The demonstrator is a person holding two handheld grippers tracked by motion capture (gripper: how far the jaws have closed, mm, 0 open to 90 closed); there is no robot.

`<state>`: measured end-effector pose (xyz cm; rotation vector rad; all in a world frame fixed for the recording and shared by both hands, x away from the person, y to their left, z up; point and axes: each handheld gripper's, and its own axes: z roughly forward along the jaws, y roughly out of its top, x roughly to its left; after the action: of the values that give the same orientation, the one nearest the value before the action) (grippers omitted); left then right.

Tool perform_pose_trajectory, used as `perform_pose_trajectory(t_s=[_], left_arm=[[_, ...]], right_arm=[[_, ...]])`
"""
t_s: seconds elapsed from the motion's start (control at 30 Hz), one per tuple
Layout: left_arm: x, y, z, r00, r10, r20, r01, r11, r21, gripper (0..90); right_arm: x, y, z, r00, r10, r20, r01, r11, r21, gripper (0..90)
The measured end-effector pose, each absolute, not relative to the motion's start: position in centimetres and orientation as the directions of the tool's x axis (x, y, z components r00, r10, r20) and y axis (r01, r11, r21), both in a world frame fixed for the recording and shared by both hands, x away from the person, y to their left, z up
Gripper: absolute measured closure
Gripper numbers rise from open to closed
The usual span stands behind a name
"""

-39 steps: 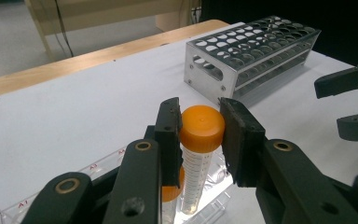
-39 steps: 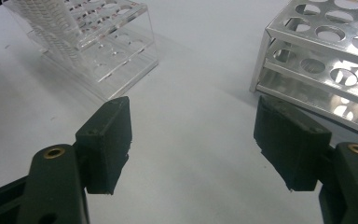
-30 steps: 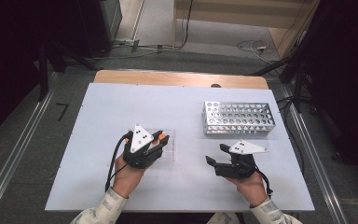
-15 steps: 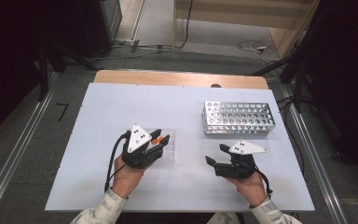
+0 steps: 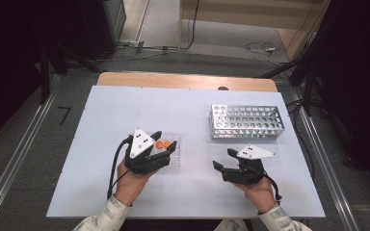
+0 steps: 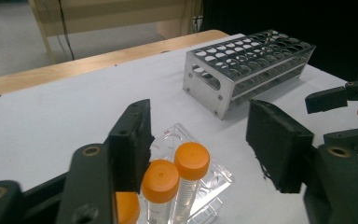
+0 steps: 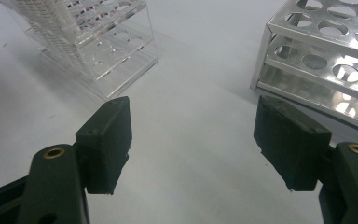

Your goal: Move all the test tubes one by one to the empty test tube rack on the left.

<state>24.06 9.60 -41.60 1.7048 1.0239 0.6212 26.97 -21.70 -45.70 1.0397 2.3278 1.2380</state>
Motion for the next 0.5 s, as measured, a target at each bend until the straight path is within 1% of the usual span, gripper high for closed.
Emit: perform_pose_trajectory(t_s=[0.17,0.33,0.5], left_arm=[[24.08,9.82,-41.57,0.496,0.865,-0.070,0.344,-0.122,0.931,33.0],[23.93,10.08,-41.56,0.491,0.869,-0.066,0.341,-0.122,0.932,32.8],[23.68,10.43,-41.49,0.484,0.873,-0.066,0.342,-0.119,0.932,28.7]], right_arm=[[26.96,-21.70,-45.71,-0.690,0.721,0.063,0.456,0.364,0.812,26.6],[27.01,-21.74,-45.73,-0.688,0.723,0.063,0.456,0.364,0.812,26.6],[27.09,-21.88,-45.72,-0.682,0.728,0.063,0.457,0.358,0.814,26.6]])
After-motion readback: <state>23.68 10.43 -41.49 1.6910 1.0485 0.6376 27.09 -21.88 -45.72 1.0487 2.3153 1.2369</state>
